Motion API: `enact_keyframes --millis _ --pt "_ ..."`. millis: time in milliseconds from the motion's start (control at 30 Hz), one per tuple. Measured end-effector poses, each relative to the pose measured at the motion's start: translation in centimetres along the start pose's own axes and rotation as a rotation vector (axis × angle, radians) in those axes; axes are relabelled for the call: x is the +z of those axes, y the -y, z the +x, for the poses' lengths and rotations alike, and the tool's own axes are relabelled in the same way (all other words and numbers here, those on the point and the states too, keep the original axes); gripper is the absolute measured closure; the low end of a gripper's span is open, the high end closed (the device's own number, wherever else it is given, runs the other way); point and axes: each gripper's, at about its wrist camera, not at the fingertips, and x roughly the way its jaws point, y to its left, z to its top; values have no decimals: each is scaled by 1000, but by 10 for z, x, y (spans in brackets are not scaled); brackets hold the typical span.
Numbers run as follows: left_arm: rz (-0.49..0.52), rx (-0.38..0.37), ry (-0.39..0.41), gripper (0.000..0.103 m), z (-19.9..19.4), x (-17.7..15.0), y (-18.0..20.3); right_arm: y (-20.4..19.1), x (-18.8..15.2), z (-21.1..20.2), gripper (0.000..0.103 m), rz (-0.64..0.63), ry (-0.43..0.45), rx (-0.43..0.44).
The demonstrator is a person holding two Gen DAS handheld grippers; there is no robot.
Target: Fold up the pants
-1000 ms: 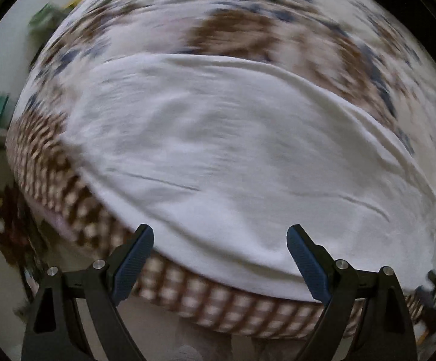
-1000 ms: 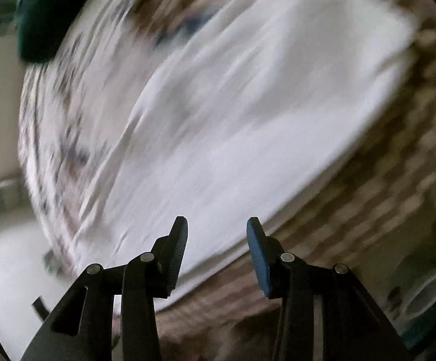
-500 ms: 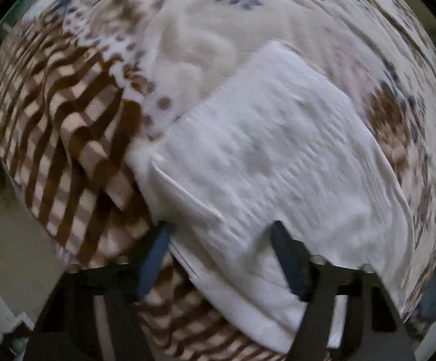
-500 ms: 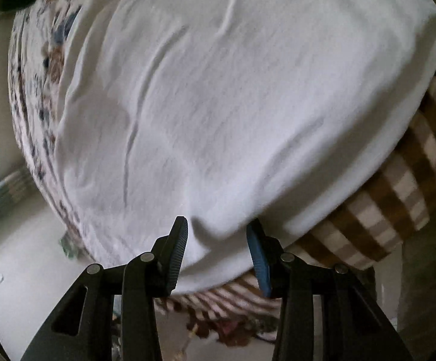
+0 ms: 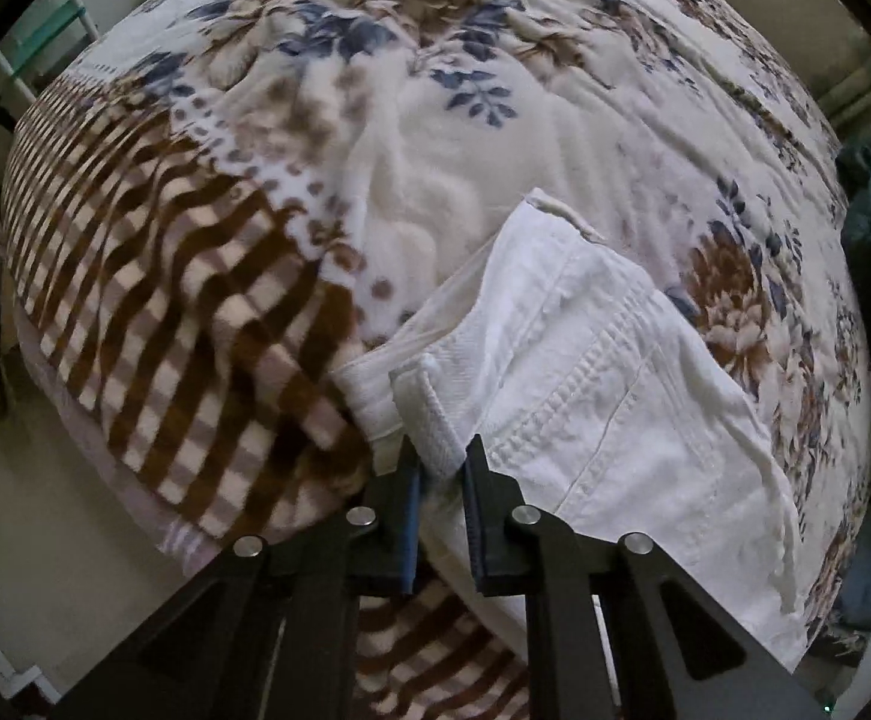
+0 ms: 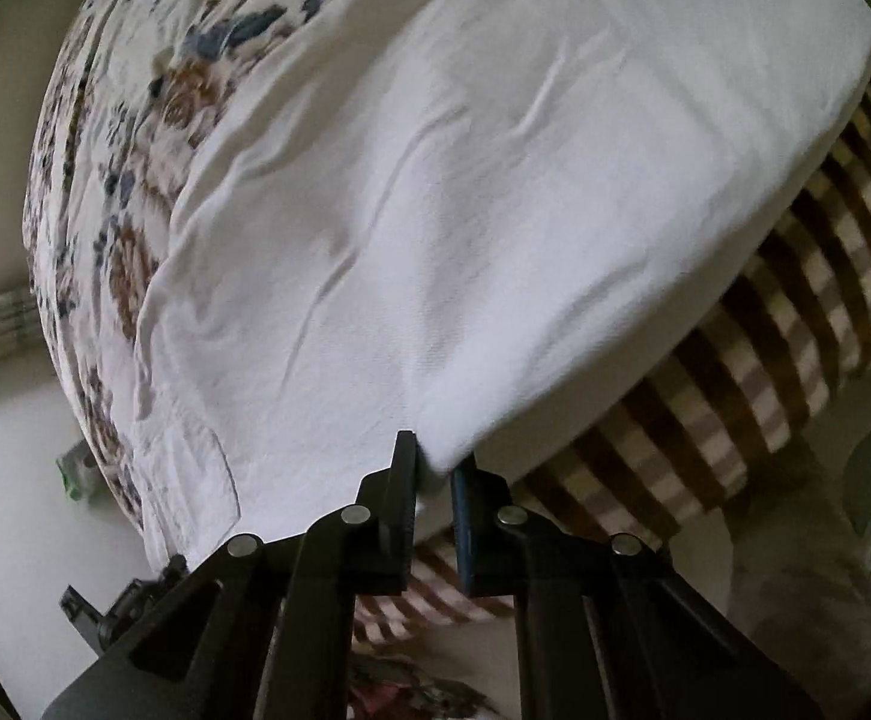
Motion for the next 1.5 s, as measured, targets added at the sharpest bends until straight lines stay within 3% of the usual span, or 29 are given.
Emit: enact_keyframes --millis 233,333,367,400,433,467,500,533,700,867,967,1100,1133,1167,1400,1500 --pt "20 62 -70 88 32 -1 -4 27 -8 16 91 3 -48 -40" --pt "8 65 -99 83 34 2 -1 29 0 31 82 -16 -84 -38" --pt "28 71 -99 78 30 3 5 35 2 33 77 -14 -104 -26" --pt "68 97 -92 66 24 2 15 37 4 32 72 -7 -120 2" --pt "107 117 -80 56 19 2 26 38 6 29 60 -4 -129 28" --pt "154 129 -66 33 12 -4 37 42 8 23 55 -9 -131 40" --pt "203 130 -49 18 4 -12 51 46 10 13 54 -16 -122 42" --pt "237 132 -39 14 0 -19 63 50 14 4 54 -16 -110 46" --pt "418 109 -55 13 6 -74 151 112 58 -69 54 109 53 43" --pt "516 81 -83 13 22 -123 233 196 135 -154 54 266 324 -74" --pt "583 83 -101 13 36 -151 282 244 177 -190 54 352 424 -98" --pt "631 77 -140 13 50 -181 333 293 221 -207 59 410 459 -111" --pt "645 78 -140 13 51 -186 341 301 231 -207 83 415 462 -103" --pt "665 82 -137 13 52 -192 350 307 236 -207 98 415 462 -99" --pt "744 124 -134 13 54 -212 384 305 230 -210 100 379 452 -105" --pt "721 160 -118 13 53 -208 383 316 227 -190 98 379 317 -96"
